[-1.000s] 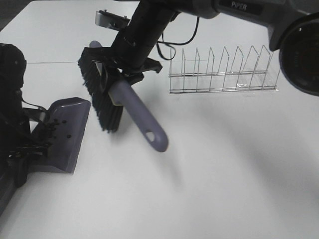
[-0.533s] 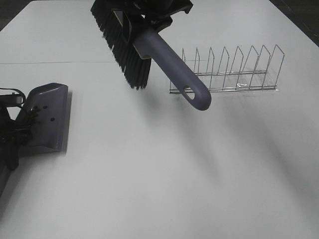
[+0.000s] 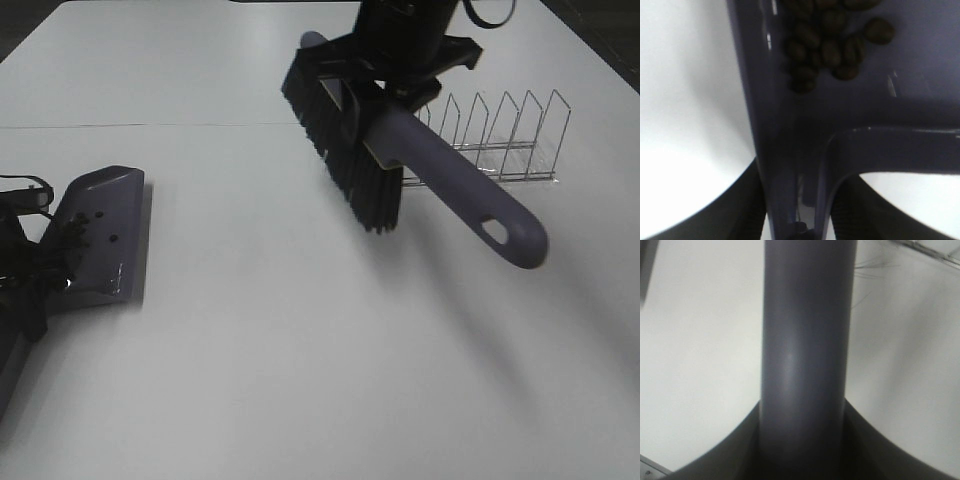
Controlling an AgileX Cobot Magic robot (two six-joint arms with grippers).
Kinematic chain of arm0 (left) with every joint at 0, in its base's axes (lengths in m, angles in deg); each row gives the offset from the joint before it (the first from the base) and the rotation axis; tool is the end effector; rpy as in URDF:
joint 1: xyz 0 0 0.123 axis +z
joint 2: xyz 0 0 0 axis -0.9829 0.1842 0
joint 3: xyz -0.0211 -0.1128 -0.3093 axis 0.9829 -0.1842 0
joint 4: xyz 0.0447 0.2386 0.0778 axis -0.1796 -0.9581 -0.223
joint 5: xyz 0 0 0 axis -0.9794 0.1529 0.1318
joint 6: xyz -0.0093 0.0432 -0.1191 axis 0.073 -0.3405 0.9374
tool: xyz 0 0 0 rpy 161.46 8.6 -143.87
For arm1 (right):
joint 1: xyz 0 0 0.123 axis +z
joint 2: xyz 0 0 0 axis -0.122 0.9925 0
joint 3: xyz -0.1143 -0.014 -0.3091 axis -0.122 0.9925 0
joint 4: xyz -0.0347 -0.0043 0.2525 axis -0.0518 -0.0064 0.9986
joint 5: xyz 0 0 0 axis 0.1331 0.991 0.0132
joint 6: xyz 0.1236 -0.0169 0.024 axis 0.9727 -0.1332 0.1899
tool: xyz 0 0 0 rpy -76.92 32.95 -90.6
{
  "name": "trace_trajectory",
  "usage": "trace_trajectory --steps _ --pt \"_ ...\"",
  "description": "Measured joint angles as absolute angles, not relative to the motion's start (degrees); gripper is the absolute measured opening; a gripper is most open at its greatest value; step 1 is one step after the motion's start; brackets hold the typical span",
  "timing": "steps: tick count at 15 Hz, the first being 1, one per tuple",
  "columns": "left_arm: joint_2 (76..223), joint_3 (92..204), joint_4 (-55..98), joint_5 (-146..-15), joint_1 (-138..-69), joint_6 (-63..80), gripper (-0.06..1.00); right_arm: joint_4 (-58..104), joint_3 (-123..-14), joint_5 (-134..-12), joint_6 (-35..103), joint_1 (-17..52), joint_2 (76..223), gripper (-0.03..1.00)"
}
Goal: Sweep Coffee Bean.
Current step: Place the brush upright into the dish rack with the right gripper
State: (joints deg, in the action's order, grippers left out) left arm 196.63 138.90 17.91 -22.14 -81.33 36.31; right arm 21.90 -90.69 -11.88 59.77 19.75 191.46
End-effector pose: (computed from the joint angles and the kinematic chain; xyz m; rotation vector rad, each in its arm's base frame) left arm 0.3576 -0.0319 0.1024 -0.0461 -2.8471 0.2199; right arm 0.4000 0.2186 0.2670 -0.5738 2.9008 0.2560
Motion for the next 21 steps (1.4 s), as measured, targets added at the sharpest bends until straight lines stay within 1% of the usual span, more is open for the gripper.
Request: trace_trajectory --steps 2,3,4,7,10,12,14,17,19,21 --pt "196.63 138.90 18.54 -22.60 -81.33 35.96 0.34 21.90 -82.44 -12.97 60.69 17.06 186.53 0.30" --pt "196.63 138.90 19.28 -22.89 -81.33 35.96 0.34 21.90 -73.67 -15.94 60.74 13.85 182.29 0.30" --pt "196.63 138.90 19.28 -23.12 -81.51 35.96 0.34 21.90 -69.49 -17.66 60.74 11.84 180.69 0.30" --pt "196.63 138.90 19.28 -24.20 -83.68 35.96 0.34 21.67 -62.90 -21.22 61.55 7.32 178.97 0.30" --pt "196.63 138.90 20.55 -26.04 -86.78 35.96 0.34 15.31 -61.87 -22.13 66.30 3.88 178.97 0.30" --pt "196.63 138.90 21.40 -26.61 -87.24 35.96 0.34 7.86 -61.87 -23.11 71.29 3.65 179.49 0.30" --pt "196.63 138.90 21.81 -26.67 -87.29 35.96 0.34 3.96 -61.87 -23.56 72.78 3.13 181.89 0.30" --pt "196.63 138.90 22.44 -26.21 -87.29 35.62 0.34 5.39 -64.96 -24.25 72.78 0.04 185.10 0.30" --pt "196.63 138.90 23.47 -26.21 -87.29 35.68 0.34 7.80 -68.86 -23.91 69.74 -2.02 186.76 0.30" --pt "196.63 138.90 23.87 -26.21 -87.29 35.62 0.34 9.12 -70.92 -22.36 67.91 -2.37 188.31 0.30"
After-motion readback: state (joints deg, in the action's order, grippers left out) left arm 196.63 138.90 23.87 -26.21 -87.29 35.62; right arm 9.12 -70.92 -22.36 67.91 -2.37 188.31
